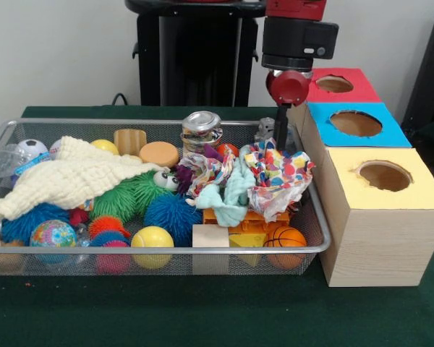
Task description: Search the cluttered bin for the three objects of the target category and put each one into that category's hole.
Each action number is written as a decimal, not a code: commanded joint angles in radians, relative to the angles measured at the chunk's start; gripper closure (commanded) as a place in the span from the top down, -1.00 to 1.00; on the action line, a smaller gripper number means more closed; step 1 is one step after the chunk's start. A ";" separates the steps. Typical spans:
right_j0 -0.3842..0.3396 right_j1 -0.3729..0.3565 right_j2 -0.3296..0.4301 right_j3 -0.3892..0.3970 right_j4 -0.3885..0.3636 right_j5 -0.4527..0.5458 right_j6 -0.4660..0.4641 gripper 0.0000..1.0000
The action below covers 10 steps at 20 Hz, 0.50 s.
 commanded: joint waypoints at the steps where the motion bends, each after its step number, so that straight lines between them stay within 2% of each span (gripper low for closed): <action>1: -0.006 0.065 0.098 -0.103 0.003 0.073 -0.307 1.00; 10: -0.007 0.067 0.100 -0.098 -0.002 0.090 -0.304 1.00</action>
